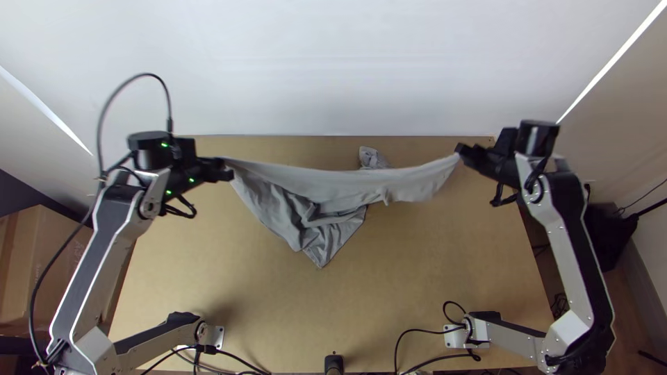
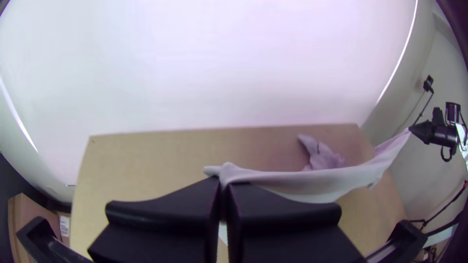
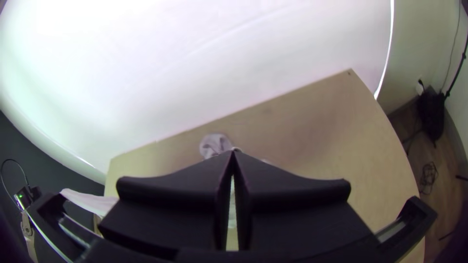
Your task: Fold the t-shirt
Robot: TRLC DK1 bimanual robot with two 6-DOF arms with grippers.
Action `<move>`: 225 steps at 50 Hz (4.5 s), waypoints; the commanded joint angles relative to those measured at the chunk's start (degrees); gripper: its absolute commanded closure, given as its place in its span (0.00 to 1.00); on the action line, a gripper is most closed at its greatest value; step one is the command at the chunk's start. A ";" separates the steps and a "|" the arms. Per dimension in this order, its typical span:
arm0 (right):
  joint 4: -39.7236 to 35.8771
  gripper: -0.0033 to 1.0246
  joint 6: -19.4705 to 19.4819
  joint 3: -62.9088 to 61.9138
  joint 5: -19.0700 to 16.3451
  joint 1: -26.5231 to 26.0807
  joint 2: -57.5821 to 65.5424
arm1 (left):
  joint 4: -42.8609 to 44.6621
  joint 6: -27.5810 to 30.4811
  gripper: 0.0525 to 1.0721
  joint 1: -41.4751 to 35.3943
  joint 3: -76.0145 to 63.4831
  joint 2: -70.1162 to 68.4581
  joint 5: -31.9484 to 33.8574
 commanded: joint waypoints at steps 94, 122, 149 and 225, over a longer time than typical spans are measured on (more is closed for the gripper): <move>19.54 0.97 8.56 -31.86 1.03 8.43 -26.40 | 9.14 -10.87 0.98 5.50 -35.43 -37.47 -1.39; 36.67 0.98 14.45 -24.65 4.37 7.90 18.07 | 35.86 -9.20 0.98 8.40 -31.29 11.22 -0.16; 37.99 0.98 8.56 3.56 6.66 5.17 44.26 | 36.74 -9.28 0.98 9.98 -1.85 40.57 -0.25; -17.73 0.05 -21.85 -22.37 -14.87 -16.71 -1.09 | 5.10 -10.43 0.05 13.49 -2.20 -1.97 12.32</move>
